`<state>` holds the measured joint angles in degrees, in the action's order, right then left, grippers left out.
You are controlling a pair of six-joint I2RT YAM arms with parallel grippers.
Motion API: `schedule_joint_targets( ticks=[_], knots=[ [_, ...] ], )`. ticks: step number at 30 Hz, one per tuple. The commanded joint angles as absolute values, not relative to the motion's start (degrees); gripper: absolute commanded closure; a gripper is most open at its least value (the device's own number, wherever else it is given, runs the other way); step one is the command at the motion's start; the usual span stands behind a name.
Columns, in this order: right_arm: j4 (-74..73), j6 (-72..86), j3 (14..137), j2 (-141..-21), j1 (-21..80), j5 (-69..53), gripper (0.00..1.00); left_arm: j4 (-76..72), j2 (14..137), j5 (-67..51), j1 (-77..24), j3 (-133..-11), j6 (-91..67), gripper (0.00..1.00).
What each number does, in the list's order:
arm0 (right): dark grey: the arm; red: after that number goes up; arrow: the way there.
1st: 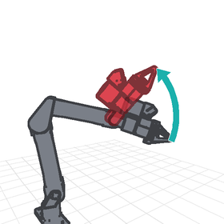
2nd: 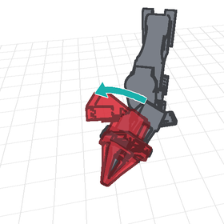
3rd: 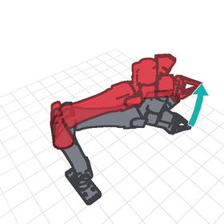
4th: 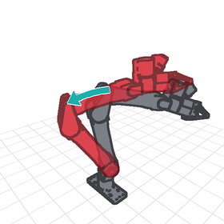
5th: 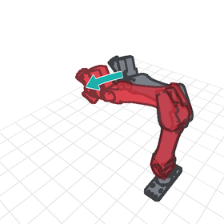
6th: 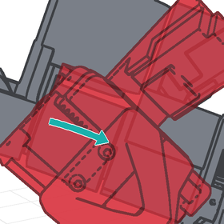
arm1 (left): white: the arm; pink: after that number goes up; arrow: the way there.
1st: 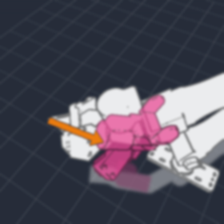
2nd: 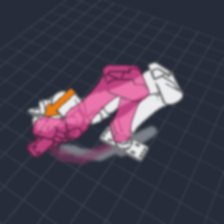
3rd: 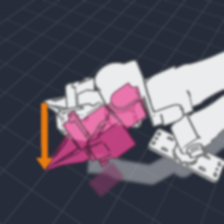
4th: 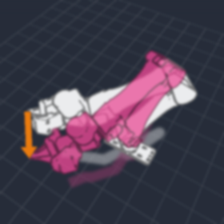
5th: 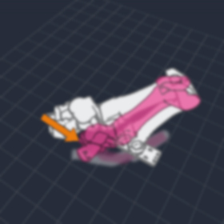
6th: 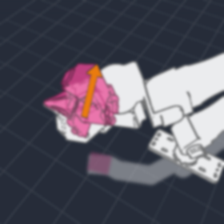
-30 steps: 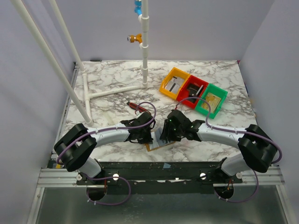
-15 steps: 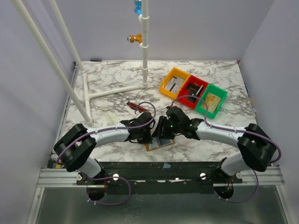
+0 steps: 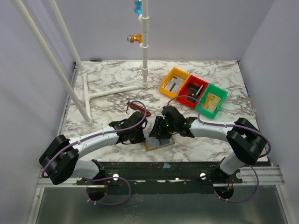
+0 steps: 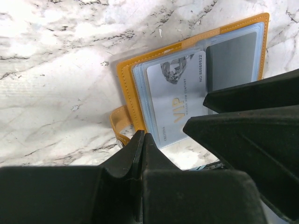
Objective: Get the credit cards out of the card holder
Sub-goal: Remove the credit card from the card holder.
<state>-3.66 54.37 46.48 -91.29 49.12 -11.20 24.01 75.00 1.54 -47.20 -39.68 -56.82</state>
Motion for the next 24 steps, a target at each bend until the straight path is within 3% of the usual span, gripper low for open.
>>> schedule_joint_targets(
  ticks=[1, 11, 18, 24],
  knots=[
    [-6.3, 53.8, 49.2, -89.6, 49.4, -7.6, 0.47, 25.9, 73.3, 2.5, -47.0, -40.0, -55.6, 1.00],
    [-9.7, 51.2, 46.6, -86.3, 49.0, -2.8, 0.50, 21.8, 78.5, 0.1, -46.9, -43.3, -54.2, 1.00],
    [-3.0, 50.3, 41.7, -86.0, 45.2, -10.9, 0.65, 20.4, 83.2, 0.1, -46.5, -44.0, -54.1, 1.00],
    [2.3, 50.5, 39.0, -86.8, 43.2, -15.6, 0.65, 19.7, 84.7, 0.2, -46.5, -44.3, -53.8, 1.00]
  ],
)
